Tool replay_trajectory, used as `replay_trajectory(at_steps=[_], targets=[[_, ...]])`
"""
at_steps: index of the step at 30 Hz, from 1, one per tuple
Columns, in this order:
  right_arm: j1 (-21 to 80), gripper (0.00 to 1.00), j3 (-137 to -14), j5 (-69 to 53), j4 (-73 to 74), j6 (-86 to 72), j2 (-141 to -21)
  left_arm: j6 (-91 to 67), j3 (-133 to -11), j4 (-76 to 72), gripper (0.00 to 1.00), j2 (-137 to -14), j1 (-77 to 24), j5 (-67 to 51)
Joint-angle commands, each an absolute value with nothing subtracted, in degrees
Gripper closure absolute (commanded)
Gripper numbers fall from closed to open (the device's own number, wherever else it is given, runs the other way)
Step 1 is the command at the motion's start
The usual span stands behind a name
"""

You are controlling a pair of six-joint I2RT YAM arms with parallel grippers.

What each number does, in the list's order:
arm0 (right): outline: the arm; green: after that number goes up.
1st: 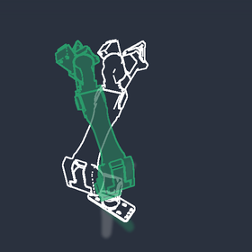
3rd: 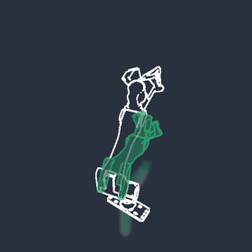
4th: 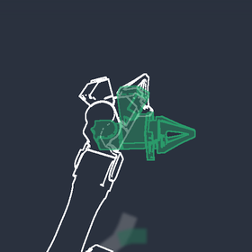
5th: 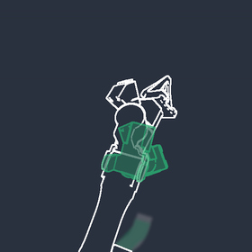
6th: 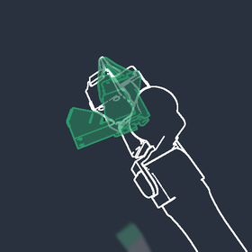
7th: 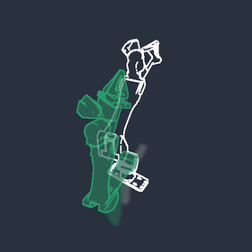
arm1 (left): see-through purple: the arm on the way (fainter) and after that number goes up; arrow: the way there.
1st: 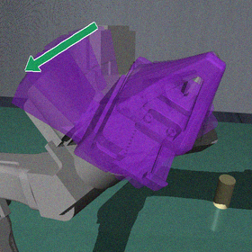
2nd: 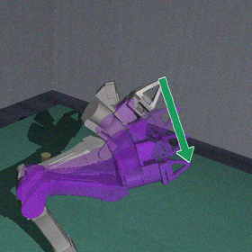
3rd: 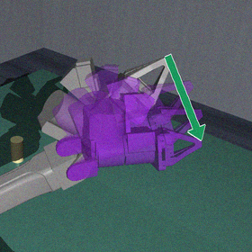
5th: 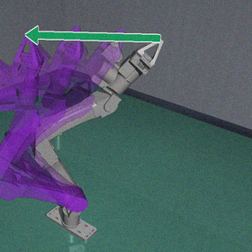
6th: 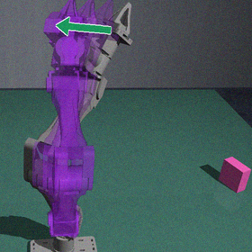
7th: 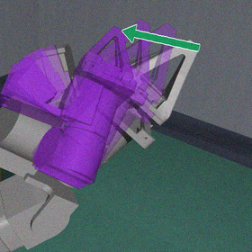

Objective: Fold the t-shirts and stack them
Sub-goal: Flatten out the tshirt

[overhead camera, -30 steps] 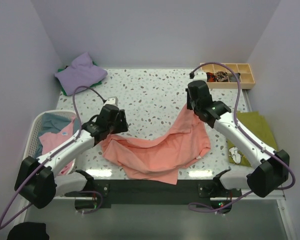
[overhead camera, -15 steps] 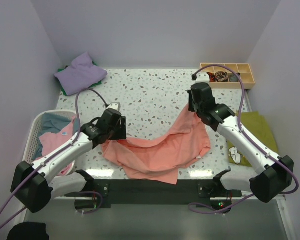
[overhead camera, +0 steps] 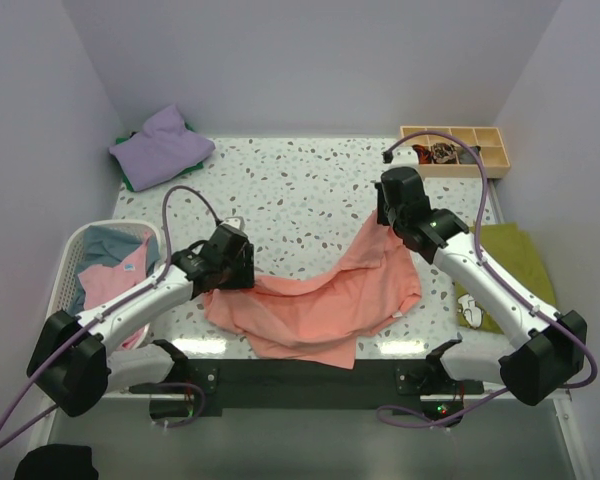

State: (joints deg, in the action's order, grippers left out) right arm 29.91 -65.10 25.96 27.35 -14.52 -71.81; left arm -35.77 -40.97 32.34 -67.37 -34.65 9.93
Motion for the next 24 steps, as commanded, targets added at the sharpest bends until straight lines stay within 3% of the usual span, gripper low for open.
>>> replay_trajectory(at_steps=[1, 2, 5, 6, 9, 11, 13, 16, 17, 20, 24], targets=[[29.7, 1.00, -64.4, 26.3, 25.8, -15.2, -69.6, -37.3, -40.8, 28.2, 0.39, -67.5, -35.0, 13.3], [29.6, 1.00, -64.3, 26.2, 25.8, -15.3, -69.7, -37.3, -40.9, 27.9, 0.41, -67.6, -35.0, 13.7], [29.7, 1.00, -63.7, 26.2, 25.7, -15.2, -69.5, -36.9, -41.0, 26.5, 0.66, -68.3, -35.0, 15.4], [29.6, 1.00, -63.5, 26.2, 25.8, -15.2, -69.3, -36.8, -41.0, 25.7, 0.78, -68.7, -35.0, 15.6], [29.6, 1.00, -63.2, 26.4, 25.8, -15.1, -69.1, -36.2, -41.0, 24.6, 0.94, -70.0, -34.9, 16.5], [29.6, 1.00, -63.1, 26.5, 25.9, -14.9, -68.9, -35.6, -41.0, 24.3, 1.00, -70.6, -35.0, 16.9], [29.5, 1.00, -63.1, 26.6, 26.2, -14.7, -68.6, -35.2, -41.5, 24.5, 1.00, -70.8, -35.0, 16.6], [29.6, 1.00, -63.0, 26.7, 26.4, -14.6, -68.3, -34.7, -41.8, 24.9, 0.79, -69.6, -35.0, 14.9], [29.5, 1.00, -62.9, 26.7, 26.3, -14.6, -68.3, -34.0, -41.8, 24.8, 0.64, -68.6, -35.1, 13.5], [29.4, 1.00, -62.8, 26.4, 26.1, -14.7, -68.6, -31.9, -42.1, 25.3, 0.49, -66.7, -35.6, 14.1], [29.5, 1.00, -62.5, 25.5, 25.6, -14.9, -69.4, -31.6, -42.7, 26.2, 0.40, -66.7, -36.2, 15.8]])
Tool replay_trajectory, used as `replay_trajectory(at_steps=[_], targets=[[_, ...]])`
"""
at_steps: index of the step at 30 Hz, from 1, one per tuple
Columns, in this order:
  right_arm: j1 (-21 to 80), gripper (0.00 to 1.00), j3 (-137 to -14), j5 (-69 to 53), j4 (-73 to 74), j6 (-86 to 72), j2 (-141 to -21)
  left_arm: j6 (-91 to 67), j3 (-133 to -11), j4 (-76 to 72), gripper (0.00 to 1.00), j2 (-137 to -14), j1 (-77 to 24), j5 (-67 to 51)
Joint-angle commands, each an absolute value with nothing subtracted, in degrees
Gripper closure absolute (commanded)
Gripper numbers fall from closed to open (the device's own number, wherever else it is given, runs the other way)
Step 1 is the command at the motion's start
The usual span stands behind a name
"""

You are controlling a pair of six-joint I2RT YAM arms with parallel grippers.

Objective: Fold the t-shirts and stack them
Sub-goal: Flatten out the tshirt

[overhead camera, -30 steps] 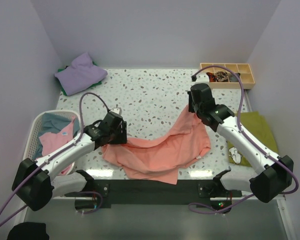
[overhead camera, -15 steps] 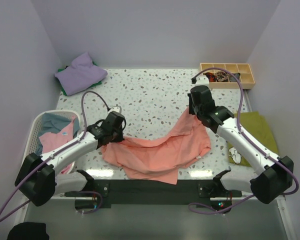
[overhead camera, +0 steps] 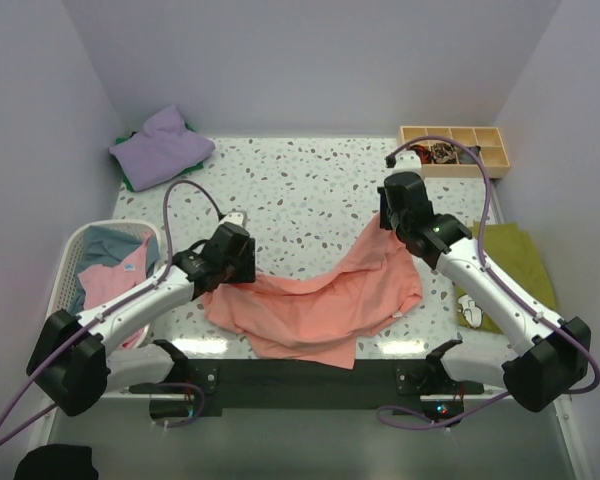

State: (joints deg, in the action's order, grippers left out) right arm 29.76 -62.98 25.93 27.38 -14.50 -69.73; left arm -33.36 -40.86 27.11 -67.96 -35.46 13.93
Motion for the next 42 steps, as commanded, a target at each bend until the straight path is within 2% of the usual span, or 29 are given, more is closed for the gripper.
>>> replay_trajectory(at_steps=[1, 9, 13, 14, 16, 17, 20, 22, 23, 25, 27, 28, 29, 32, 42], targets=[[29.4, 1.00, -62.4, 25.3, 25.4, -15.1, -69.6, -31.6, -42.7, 26.4, 0.40, -67.1, -36.3, 16.3], [29.4, 1.00, -61.8, 25.0, 24.7, -15.0, -69.6, -32.0, -42.7, 25.1, 0.34, -73.4, -37.2, 18.8], [29.2, 1.00, -61.7, 25.0, 24.7, -14.8, -70.0, -32.7, -42.2, 21.7, 0.35, -75.1, -37.2, 19.8], [29.2, 1.00, -61.6, 25.1, 24.6, -14.9, -70.1, -32.8, -42.2, 20.6, 0.45, -75.8, -37.2, 20.6], [29.1, 1.00, -61.5, 25.1, 24.6, -14.8, -70.0, -32.9, -41.8, 19.5, 0.57, -76.1, -37.1, 21.5], [29.0, 1.00, -61.3, 25.2, 24.7, -14.6, -70.0, -32.9, -41.7, 18.9, 0.70, -76.1, -37.1, 22.8], [28.9, 1.00, -60.8, 25.4, 24.5, -14.4, -69.9, -31.8, -42.8, 18.2, 0.85, -76.3, -37.1, 23.7], [28.8, 1.00, -60.6, 25.3, 24.6, -14.3, -69.7, -30.9, -43.3, 18.1, 0.90, -76.7, -37.2, 24.0], [28.8, 1.00, -60.6, 25.3, 24.6, -14.3, -69.7, -30.8, -44.0, 18.5, 0.98, -77.6, -37.2, 24.4], [28.9, 1.00, -60.6, 25.2, 24.7, -14.2, -69.4, -30.6, -44.4, 18.8, 1.00, -78.0, -37.2, 24.3], [28.7, 1.00, -60.6, 25.3, 24.7, -13.9, -69.2, -30.4, -45.2, 20.0, 0.98, -77.8, -37.2, 22.9], [28.8, 1.00, -60.7, 25.3, 24.9, -13.7, -69.1, -30.4, -45.3, 20.7, 0.78, -77.5, -37.2, 22.7], [28.7, 1.00, -60.8, 25.3, 25.0, -13.6, -69.1, -30.7, -46.4, 23.3, 0.64, -77.0, -37.3, 23.7], [28.7, 1.00, -60.8, 25.0, 24.7, -13.6, -68.8, -31.0, -48.1, 27.4, 0.45, -76.9, -37.4, 27.0], [28.7, 1.00, -60.5, 23.8, 23.9, -13.9, -69.9, -24.5, -51.6, 29.4, 0.40, -83.5, -38.3, 17.6]])
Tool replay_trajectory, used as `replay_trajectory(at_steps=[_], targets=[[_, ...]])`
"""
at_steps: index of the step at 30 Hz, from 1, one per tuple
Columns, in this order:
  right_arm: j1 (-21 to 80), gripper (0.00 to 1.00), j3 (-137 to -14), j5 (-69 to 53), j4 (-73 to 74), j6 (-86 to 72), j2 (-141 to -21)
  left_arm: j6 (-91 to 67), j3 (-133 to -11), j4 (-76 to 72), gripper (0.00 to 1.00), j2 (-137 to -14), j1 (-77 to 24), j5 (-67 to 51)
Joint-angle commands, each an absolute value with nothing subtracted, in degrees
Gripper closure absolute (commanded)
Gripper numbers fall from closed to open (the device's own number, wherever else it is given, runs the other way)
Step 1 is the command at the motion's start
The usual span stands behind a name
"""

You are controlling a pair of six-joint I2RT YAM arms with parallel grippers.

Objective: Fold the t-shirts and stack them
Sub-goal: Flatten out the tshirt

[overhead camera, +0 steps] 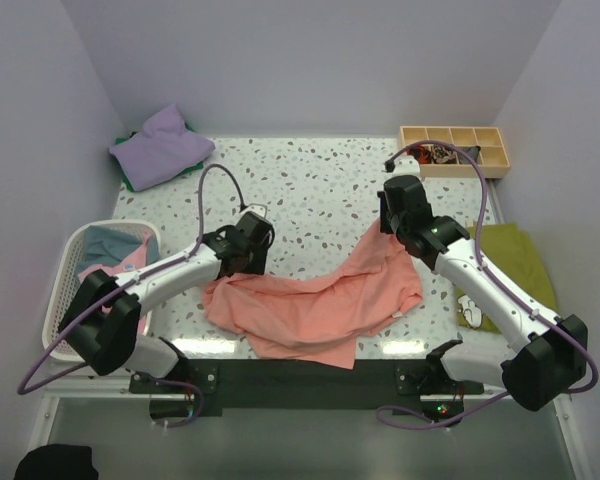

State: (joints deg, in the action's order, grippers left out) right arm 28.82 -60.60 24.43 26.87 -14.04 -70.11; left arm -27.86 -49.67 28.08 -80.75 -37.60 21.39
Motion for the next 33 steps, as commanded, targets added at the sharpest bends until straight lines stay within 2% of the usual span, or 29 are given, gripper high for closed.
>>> replay_trajectory(at_steps=[1, 11, 21, 32, 33], targets=[[28.7, 1.00, -60.5, 23.8, 23.9, -14.0, -70.0, -24.1, -51.4, 29.5, 0.40, -84.0, -38.5, 17.1], [28.3, 1.00, -60.1, 23.6, 23.5, -13.7, -70.5, -24.0, -51.5, 31.4, 0.41, -86.8, -39.5, 18.9], [27.9, 1.00, -60.2, 22.7, 23.1, -13.7, -71.2, -20.7, -54.7, 36.5, 0.40, -84.7, -41.9, 16.9], [27.2, 1.00, -60.3, 22.9, 23.4, -13.0, -70.8, -22.1, -56.8, 38.6, 0.45, -96.6, -42.6, 27.0], [27.3, 1.00, -60.2, 22.9, 23.4, -13.1, -70.7, -22.5, -56.9, 38.7, 0.49, -97.0, -42.8, 27.5]])
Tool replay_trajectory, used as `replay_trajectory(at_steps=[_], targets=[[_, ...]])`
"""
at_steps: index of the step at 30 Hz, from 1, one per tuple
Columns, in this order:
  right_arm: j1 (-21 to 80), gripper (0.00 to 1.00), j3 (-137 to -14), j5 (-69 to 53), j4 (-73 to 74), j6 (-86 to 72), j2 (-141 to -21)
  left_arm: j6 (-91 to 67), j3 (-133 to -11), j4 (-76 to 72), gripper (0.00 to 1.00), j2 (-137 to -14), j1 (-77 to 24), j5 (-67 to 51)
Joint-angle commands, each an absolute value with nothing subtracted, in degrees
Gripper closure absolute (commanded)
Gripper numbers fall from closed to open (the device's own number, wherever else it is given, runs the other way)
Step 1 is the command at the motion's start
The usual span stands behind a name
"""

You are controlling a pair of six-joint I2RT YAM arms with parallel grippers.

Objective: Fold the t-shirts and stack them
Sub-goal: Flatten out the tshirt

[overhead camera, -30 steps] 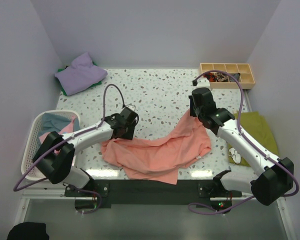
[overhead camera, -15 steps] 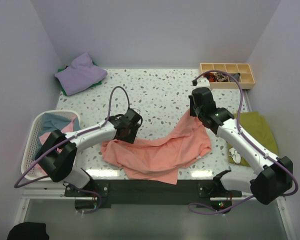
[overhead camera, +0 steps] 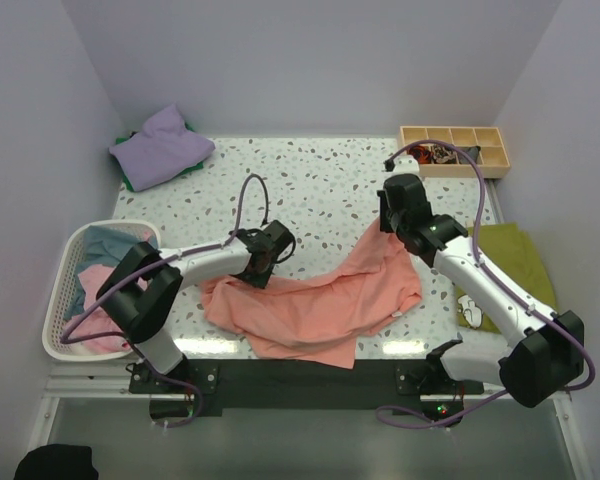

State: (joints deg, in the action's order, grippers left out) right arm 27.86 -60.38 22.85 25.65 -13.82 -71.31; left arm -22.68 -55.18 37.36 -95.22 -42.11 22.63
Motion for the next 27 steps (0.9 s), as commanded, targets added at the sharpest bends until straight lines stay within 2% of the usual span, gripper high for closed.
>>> replay_trajectory(at_steps=[1, 2, 3, 5, 6, 7, 18, 27], targets=[[27.2, 1.00, -60.0, 22.9, 23.3, -13.1, -70.7, -23.1, -57.2, 39.1, 0.52, -97.4, -42.8, 29.9], [27.2, 1.00, -60.0, 22.9, 23.3, -13.0, -70.8, -23.6, -57.1, 38.9, 0.60, -97.0, -42.9, 30.6], [27.1, 1.00, -60.0, 22.7, 23.4, -12.9, -70.8, -23.9, -57.0, 38.5, 0.75, -96.7, -42.9, 30.7], [27.1, 1.00, -60.0, 22.9, 23.6, -12.8, -70.7, -24.4, -57.3, 37.9, 0.87, -95.4, -42.9, 31.6], [27.1, 1.00, -60.0, 23.3, 23.6, -12.7, -70.2, -24.3, -57.5, 37.4, 0.97, -94.8, -42.8, 31.5], [27.1, 1.00, -60.2, 23.4, 23.8, -12.7, -69.8, -24.3, -58.0, 37.2, 1.00, -93.4, -42.9, 31.5], [27.1, 1.00, -66.6, 24.8, 31.8, -11.8, -59.0, -25.1, -64.2, 40.7, 1.00, -74.7, -42.9, 34.9], [27.0, 1.00, -75.7, 25.2, 40.7, -12.5, -48.8, -27.1, -71.7, 48.9, 1.00, -56.7, -42.9, 32.3]])
